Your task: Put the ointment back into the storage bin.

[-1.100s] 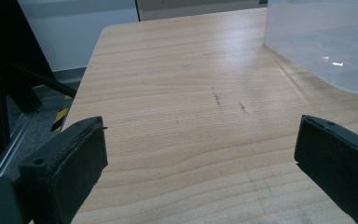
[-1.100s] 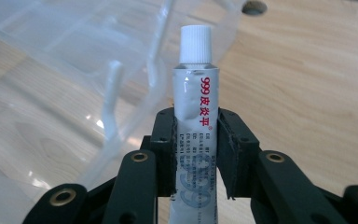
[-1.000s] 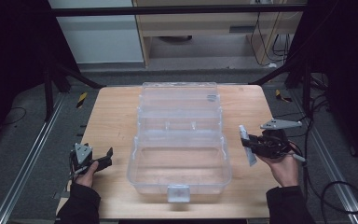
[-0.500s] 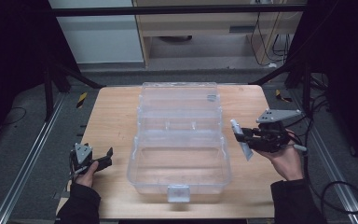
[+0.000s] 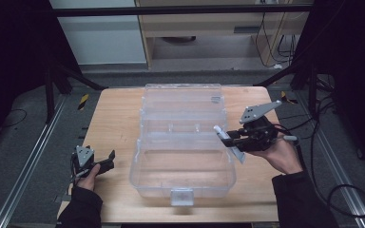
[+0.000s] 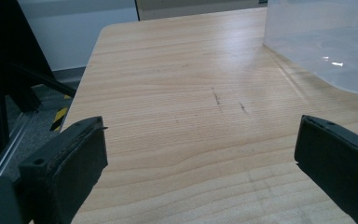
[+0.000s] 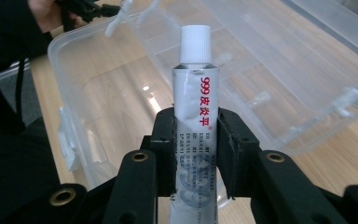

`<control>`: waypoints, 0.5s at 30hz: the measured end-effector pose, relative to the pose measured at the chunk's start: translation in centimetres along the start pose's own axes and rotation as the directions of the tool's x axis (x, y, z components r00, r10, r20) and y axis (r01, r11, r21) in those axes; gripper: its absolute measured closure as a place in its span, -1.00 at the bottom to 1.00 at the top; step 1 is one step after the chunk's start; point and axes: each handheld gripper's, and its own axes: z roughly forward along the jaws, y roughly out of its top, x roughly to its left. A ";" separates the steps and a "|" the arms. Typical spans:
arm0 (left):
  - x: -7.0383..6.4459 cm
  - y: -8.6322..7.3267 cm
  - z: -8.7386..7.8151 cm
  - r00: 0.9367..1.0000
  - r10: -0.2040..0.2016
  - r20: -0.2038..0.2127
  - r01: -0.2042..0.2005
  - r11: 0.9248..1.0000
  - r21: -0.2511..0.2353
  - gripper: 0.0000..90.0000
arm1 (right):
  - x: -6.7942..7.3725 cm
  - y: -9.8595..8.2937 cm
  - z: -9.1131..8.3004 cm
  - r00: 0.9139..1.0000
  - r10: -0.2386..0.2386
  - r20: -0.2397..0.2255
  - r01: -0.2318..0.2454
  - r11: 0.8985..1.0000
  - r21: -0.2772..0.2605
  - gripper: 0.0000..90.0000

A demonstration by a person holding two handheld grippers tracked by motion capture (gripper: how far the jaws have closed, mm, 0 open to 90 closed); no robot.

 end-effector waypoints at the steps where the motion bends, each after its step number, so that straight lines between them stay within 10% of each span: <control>1: 0.0 0.0 0.0 1.000 0.000 0.000 0.000 1.000 0.000 -0.96 | 0.1 0.2 0.1 1.000 -0.010 -0.007 0.010 1.000 0.009 0.55; 15: 0.0 0.0 0.0 1.000 -0.001 0.001 0.001 1.000 0.000 -0.96 | 1.2 3.0 3.5 0.979 -0.144 -0.144 0.166 0.974 0.154 0.55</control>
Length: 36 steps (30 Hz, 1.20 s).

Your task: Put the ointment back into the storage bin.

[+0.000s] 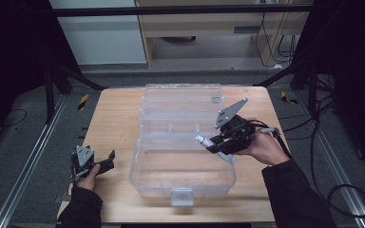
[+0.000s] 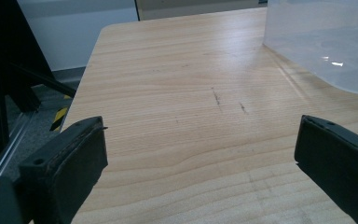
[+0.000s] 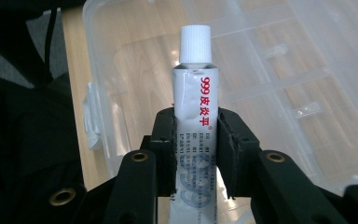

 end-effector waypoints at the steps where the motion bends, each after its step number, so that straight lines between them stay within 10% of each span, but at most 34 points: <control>1: 0.0 0.0 0.0 1.000 0.000 0.000 0.000 1.000 0.000 -0.96 | 0.0 0.1 0.3 1.000 -0.004 -0.007 0.004 1.000 0.015 0.55; 23: 0.0 0.0 0.0 1.000 0.001 0.000 -0.001 1.000 -0.001 -0.96 | 1.2 0.2 6.6 0.991 -0.115 -0.073 0.130 0.958 0.257 0.55; 36: 0.0 0.0 0.0 1.000 0.002 0.000 -0.002 1.000 -0.001 -0.96 | 2.0 -0.6 9.3 0.969 -0.218 -0.114 0.244 0.907 0.343 0.55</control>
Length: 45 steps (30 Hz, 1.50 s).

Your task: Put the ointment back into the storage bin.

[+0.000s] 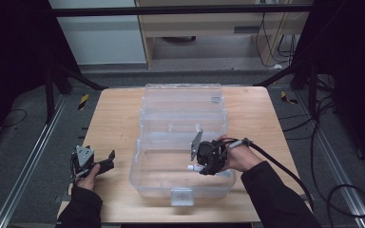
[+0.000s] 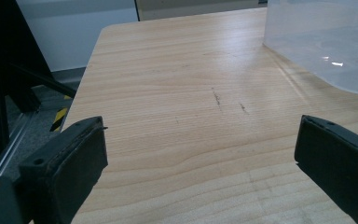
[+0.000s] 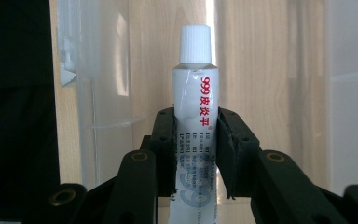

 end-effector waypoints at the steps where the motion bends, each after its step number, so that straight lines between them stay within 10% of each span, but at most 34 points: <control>1: 0.0 0.0 0.0 1.000 -0.001 0.000 0.001 1.000 0.000 -0.96 | 0.0 0.0 0.2 1.000 0.004 -0.002 -0.004 1.000 0.002 0.55; 45: 0.1 0.0 0.0 1.000 -0.001 0.001 0.001 1.000 -0.002 -0.96 | 0.0 -0.2 7.0 0.996 -0.005 -0.085 0.019 0.986 0.163 0.55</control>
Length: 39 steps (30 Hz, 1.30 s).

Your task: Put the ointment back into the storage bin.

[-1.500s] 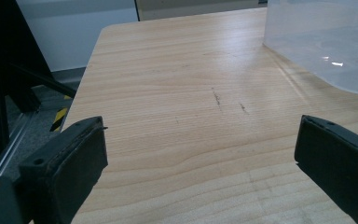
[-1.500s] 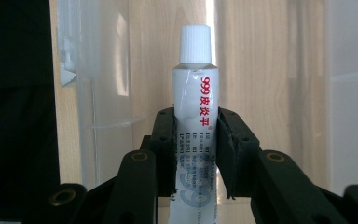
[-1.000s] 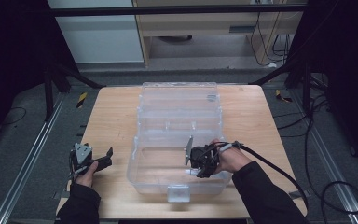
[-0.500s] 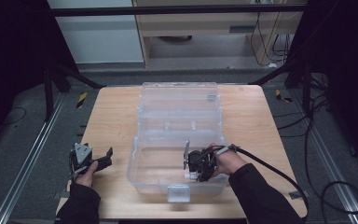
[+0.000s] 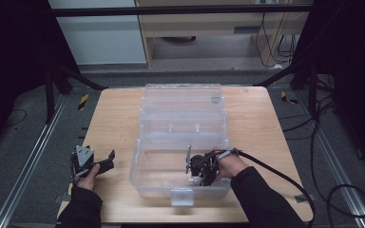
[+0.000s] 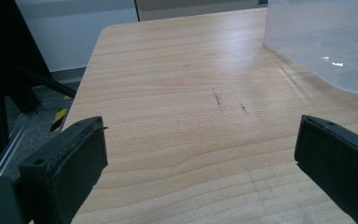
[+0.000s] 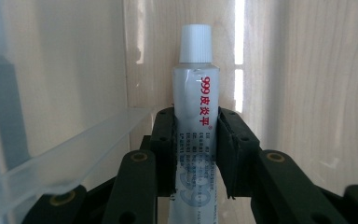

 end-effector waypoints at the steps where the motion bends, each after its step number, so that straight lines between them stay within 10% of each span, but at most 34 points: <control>1: 0.0 0.0 0.0 1.000 0.000 0.000 0.000 1.000 0.000 -0.96 | 0.0 0.0 0.0 1.000 0.000 0.000 0.000 1.000 0.000 0.55; 26: 0.0 0.0 0.0 1.000 0.003 -0.001 -0.003 1.000 0.000 -0.96 | -0.2 0.1 0.9 1.000 0.017 -0.010 -0.016 0.998 0.057 0.53; 39: 0.0 0.0 0.0 1.000 0.004 -0.001 -0.004 1.000 0.000 -0.96 | -0.3 -0.4 -1.3 0.999 0.037 0.011 -0.037 0.998 -0.052 0.45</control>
